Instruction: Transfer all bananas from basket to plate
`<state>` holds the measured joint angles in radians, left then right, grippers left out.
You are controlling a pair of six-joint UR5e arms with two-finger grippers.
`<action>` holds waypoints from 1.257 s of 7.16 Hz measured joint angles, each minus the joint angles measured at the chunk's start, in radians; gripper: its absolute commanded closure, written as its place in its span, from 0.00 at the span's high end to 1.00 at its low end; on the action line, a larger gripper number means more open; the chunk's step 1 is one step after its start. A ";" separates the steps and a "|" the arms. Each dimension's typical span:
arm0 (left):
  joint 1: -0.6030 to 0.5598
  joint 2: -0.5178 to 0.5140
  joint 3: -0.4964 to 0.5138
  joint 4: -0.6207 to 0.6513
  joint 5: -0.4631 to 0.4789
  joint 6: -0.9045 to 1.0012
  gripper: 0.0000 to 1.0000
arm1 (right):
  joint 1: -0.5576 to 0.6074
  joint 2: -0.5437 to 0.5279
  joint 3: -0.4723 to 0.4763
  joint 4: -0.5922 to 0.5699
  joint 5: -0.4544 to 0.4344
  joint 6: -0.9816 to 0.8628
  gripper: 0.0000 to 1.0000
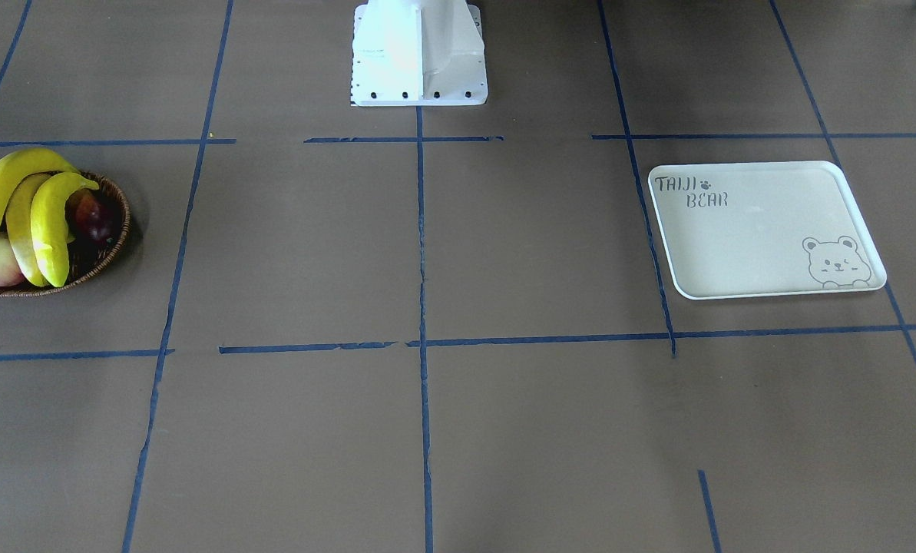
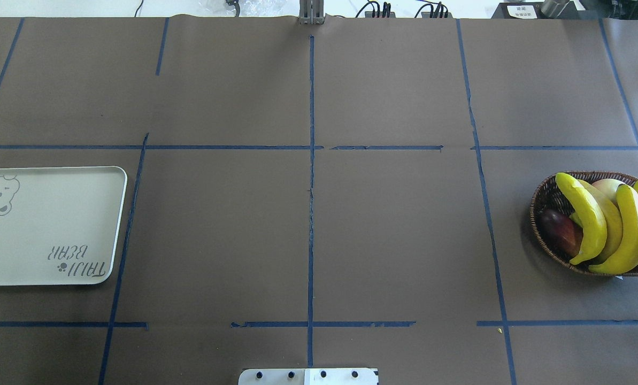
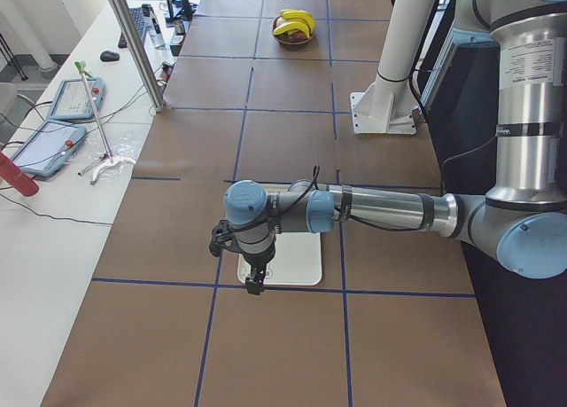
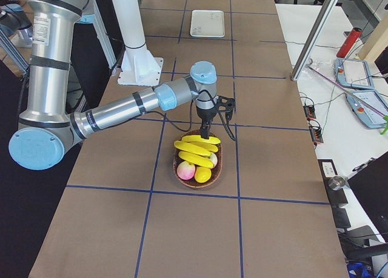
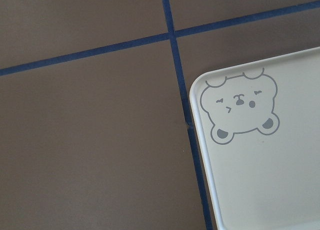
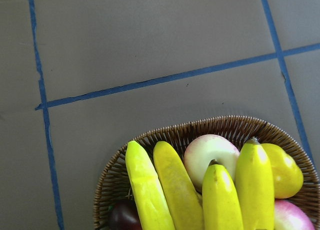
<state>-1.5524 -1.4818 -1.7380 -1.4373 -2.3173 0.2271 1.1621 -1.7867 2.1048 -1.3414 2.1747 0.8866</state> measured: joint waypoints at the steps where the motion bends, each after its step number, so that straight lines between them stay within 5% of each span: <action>1: 0.000 0.000 0.000 0.000 0.000 0.000 1.00 | -0.075 -0.053 -0.010 0.123 -0.061 0.125 0.99; 3: 0.000 0.000 -0.001 0.000 -0.001 0.001 1.00 | -0.182 -0.129 -0.026 0.240 -0.146 0.230 0.96; 7: 0.000 -0.003 -0.011 -0.001 -0.003 0.000 1.00 | -0.261 -0.184 -0.047 0.264 -0.169 0.248 0.88; 9: 0.001 -0.004 -0.016 -0.001 -0.004 0.000 1.00 | -0.278 -0.197 -0.046 0.264 -0.165 0.249 0.73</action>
<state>-1.5517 -1.4861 -1.7536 -1.4385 -2.3209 0.2270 0.8843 -1.9838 2.0584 -1.0769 2.0092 1.1356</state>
